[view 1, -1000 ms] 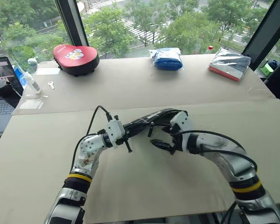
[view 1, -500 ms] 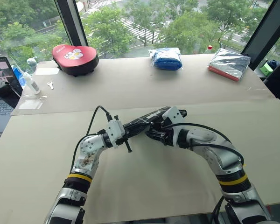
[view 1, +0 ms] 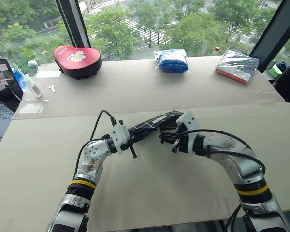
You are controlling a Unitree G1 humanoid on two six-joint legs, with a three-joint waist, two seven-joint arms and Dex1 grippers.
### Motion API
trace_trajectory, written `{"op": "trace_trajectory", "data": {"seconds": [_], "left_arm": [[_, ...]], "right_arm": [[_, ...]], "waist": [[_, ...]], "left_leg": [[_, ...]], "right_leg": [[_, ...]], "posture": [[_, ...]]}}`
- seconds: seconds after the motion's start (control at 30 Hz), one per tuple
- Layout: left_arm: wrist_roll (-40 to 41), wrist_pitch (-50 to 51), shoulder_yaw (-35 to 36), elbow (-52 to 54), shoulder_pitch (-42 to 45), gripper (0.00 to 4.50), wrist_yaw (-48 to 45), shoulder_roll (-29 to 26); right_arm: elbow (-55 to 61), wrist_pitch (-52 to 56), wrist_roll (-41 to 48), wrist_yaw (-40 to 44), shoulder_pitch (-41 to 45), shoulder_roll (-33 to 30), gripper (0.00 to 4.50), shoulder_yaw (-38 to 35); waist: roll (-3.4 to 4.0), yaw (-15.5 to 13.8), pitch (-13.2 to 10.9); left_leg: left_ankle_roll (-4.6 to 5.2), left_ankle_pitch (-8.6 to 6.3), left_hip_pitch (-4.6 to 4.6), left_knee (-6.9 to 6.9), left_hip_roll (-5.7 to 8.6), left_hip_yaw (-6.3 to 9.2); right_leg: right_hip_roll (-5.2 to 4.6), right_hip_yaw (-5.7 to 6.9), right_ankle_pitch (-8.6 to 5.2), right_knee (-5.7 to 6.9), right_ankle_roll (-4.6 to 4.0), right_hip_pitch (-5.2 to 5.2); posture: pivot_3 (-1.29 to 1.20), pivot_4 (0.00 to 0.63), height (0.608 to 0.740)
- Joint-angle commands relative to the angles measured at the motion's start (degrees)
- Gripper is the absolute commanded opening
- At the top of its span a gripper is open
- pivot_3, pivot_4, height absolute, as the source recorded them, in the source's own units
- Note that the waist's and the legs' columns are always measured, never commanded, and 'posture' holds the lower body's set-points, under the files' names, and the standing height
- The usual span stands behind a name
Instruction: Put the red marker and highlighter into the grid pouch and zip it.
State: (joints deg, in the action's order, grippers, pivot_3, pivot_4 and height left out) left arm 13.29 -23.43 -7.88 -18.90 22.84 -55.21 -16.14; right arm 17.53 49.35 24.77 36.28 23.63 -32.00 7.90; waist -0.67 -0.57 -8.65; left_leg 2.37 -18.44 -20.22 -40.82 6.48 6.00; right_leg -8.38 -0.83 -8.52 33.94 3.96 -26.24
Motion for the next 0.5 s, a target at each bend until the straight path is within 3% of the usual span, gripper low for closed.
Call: {"op": "trace_trajectory", "data": {"seconds": [0.03,0.23,0.47,0.5], "left_arm": [[0.23,-0.97,0.81,1.66,0.25,0.00,0.55,-0.20],[0.31,-0.85,0.72,1.77,0.14,0.00,0.54,-0.18],[0.37,-1.08,0.59,0.84,0.86,0.00,0.28,0.27],[0.38,-1.08,0.59,0.81,0.90,0.00,0.24,0.32]], "right_arm": [[-0.06,-1.79,-2.57,1.29,-0.62,-7.52,0.02,-6.02],[-4.11,-5.96,-6.13,3.26,-1.33,-16.19,0.02,-8.33],[-8.54,-8.47,-6.11,1.05,-0.53,-12.89,0.02,-10.33],[-8.03,-7.89,-4.76,0.76,-0.54,-11.44,0.31,-11.22]], "waist": [[0.00,-0.15,0.00],[-0.01,0.00,0.00],[-0.01,0.06,-0.01],[-0.01,0.06,-0.01]], "left_leg": [[0.00,0.00,-0.01,0.00,0.00,0.00],[0.01,-0.01,0.01,0.05,-0.05,-0.04],[0.01,-0.01,0.01,0.03,-0.09,-0.11],[0.01,-0.01,0.00,0.03,-0.08,-0.11]], "right_leg": [[0.00,0.01,0.00,-0.01,0.00,0.01],[0.01,0.03,0.00,-0.28,0.00,0.01],[0.02,0.01,0.03,-0.32,-0.02,0.03],[0.02,0.00,0.03,-0.31,-0.02,0.02]], "posture": [[0.00,0.150,0.740],[0.00,0.150,0.740],[0.00,0.150,0.740],[0.00,0.150,0.740]]}}
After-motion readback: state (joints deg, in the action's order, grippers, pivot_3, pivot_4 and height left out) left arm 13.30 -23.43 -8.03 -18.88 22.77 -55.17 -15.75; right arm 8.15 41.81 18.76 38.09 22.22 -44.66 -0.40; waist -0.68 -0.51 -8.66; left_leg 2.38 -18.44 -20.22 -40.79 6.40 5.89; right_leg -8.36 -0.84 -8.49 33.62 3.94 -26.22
